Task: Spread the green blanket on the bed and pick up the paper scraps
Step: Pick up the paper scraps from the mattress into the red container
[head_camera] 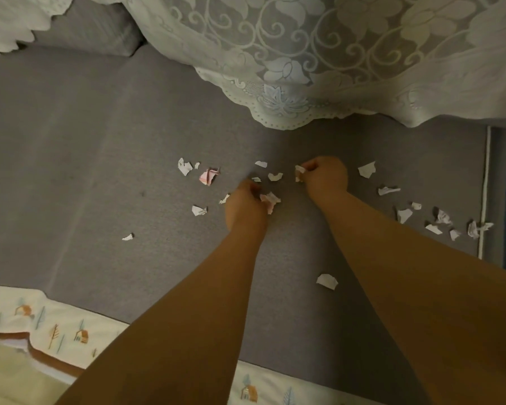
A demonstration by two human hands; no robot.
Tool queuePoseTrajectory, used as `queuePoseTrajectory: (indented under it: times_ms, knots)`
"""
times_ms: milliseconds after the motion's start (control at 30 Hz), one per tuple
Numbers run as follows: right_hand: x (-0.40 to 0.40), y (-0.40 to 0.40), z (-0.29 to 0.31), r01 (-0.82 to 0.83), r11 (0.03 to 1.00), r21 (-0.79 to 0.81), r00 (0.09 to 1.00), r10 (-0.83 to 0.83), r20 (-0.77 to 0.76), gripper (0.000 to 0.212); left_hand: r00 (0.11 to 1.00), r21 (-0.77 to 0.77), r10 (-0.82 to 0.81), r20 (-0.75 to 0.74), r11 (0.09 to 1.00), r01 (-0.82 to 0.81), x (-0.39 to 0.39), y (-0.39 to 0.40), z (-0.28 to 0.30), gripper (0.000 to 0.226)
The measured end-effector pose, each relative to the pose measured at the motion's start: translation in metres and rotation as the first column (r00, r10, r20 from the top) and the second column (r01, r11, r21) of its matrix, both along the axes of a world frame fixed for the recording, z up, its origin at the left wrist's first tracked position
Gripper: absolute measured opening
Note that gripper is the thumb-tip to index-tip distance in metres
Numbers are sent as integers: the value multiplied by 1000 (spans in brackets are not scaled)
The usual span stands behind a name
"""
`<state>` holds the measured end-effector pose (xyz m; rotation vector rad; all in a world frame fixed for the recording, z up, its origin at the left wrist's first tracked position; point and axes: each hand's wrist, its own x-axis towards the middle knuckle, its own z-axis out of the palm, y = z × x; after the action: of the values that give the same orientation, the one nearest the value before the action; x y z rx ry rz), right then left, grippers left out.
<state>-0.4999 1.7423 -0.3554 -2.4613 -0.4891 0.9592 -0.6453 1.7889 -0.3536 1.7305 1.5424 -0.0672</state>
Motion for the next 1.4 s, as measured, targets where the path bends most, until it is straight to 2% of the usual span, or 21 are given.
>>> queuePoseTrajectory:
  times_ms: [67,133,233,400,467,533,600,667,733,800,833,967,1067,1200,1233,1300,1367,1400]
  knots:
    - [-13,1,2,-42,987,152,999,42,5,18,998,49,-68,-4,996,68,2,-2,-2,32]
    - [-21,6,0,-140,967,212,989,147,-16,9,989,110,-149,-6,983,148,4,-5,-3,29]
    - [-25,15,-4,-283,944,170,959,273,79,3,974,168,-221,-40,960,225,5,-8,-6,32]
    - [-34,25,-8,-504,864,11,851,494,175,9,992,78,-94,-90,992,101,13,-4,-7,21]
    - [-34,30,-7,-430,901,55,895,417,160,9,995,63,-30,-99,997,36,16,-3,-5,16]
    - [-34,35,-5,-275,948,159,959,260,110,7,995,76,74,-67,995,-69,13,-2,-3,17]
    - [-34,41,-3,-174,959,223,985,172,30,22,981,108,192,-16,976,-190,3,3,0,17]
    - [-36,47,-5,-180,967,183,984,180,16,35,962,143,274,21,951,-274,-10,12,1,22]
    - [-35,54,-3,-281,958,52,955,274,109,33,947,147,321,21,936,-321,-21,19,0,29]
    - [-37,60,2,-377,923,-84,914,385,129,27,954,103,299,-22,950,-295,-31,23,0,31]
    - [-37,61,4,-372,923,-102,919,382,102,26,964,73,259,-51,964,-256,-34,25,-2,31]
    - [-30,48,14,-263,959,-106,964,258,-60,25,967,-82,87,-241,991,-109,-32,38,-3,30]
    - [-33,32,17,-235,971,-48,967,229,-111,18,959,-115,51,-278,990,-86,-29,43,2,33]
    - [-46,27,14,-465,860,-210,879,419,-227,28,967,-75,55,-247,994,-76,-30,40,11,29]
    - [-48,28,13,-499,828,-257,865,455,-211,28,971,-33,100,-216,993,-109,-31,40,12,30]
    - [-51,31,11,-492,821,-289,867,493,-75,25,975,78,184,-124,981,-176,-38,43,15,29]
    - [-52,34,6,-406,900,-160,904,421,74,16,979,159,188,-78,972,-174,-45,52,12,24]
    - [-52,35,5,-347,936,-58,931,352,95,14,978,164,189,-91,971,-172,-46,59,10,24]
